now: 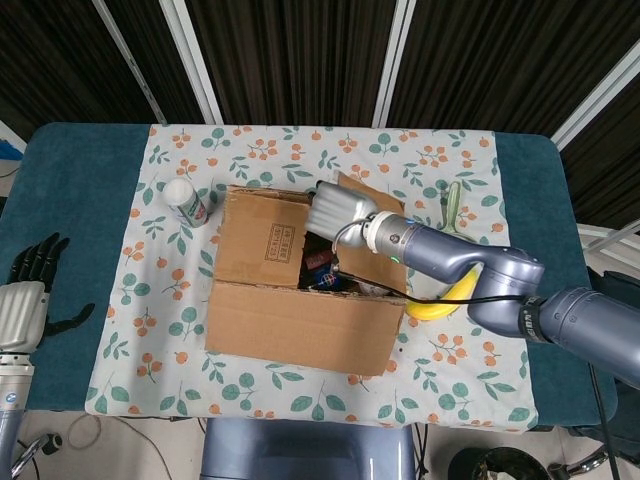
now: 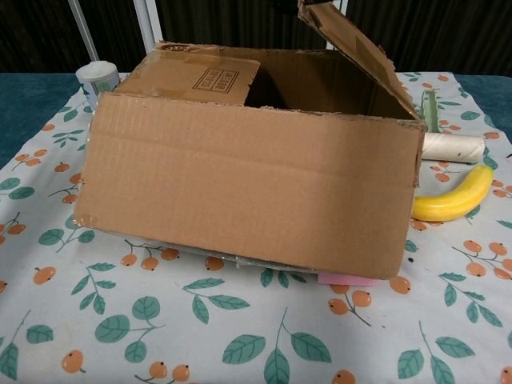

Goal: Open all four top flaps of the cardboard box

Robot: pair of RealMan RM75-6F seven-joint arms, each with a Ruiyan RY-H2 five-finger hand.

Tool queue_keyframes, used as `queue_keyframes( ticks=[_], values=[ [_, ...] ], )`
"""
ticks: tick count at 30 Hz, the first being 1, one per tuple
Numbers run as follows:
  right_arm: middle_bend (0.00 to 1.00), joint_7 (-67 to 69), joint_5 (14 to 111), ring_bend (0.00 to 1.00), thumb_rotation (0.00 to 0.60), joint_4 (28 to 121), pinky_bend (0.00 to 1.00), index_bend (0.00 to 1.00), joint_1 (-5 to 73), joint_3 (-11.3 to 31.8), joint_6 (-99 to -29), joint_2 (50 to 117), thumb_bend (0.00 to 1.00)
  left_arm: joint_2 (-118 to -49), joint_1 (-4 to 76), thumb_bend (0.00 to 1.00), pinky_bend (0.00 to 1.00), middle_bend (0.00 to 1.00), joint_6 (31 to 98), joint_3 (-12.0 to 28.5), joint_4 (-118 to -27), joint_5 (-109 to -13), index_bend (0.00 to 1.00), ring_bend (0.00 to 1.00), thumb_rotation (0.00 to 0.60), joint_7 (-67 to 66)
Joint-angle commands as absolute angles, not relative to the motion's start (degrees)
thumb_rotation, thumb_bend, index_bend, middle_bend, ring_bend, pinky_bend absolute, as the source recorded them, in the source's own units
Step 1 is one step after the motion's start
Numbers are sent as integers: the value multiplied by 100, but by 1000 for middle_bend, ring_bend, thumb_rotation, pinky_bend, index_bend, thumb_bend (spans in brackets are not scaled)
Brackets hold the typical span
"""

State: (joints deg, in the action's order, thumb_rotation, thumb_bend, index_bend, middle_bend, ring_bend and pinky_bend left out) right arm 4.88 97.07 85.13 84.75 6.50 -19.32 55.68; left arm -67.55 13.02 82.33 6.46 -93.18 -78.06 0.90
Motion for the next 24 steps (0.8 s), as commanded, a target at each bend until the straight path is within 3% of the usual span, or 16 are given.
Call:
queue_keyframes(
  ticks=[1, 24],
  values=[
    [510, 419, 9658, 268, 600, 8584, 324, 687, 8514, 682, -1858, 5451, 1000, -6756, 1297, 182, 34, 0, 8226, 649, -9317, -7810, 0, 0, 600, 93],
    [493, 102, 9588, 257, 600, 8776, 324, 677, 8490, 717, -1733, 4789, 994, -6751, 1276, 182, 34, 0, 8143, 696, -9326, -7796, 0, 0, 600, 51]
  ],
)
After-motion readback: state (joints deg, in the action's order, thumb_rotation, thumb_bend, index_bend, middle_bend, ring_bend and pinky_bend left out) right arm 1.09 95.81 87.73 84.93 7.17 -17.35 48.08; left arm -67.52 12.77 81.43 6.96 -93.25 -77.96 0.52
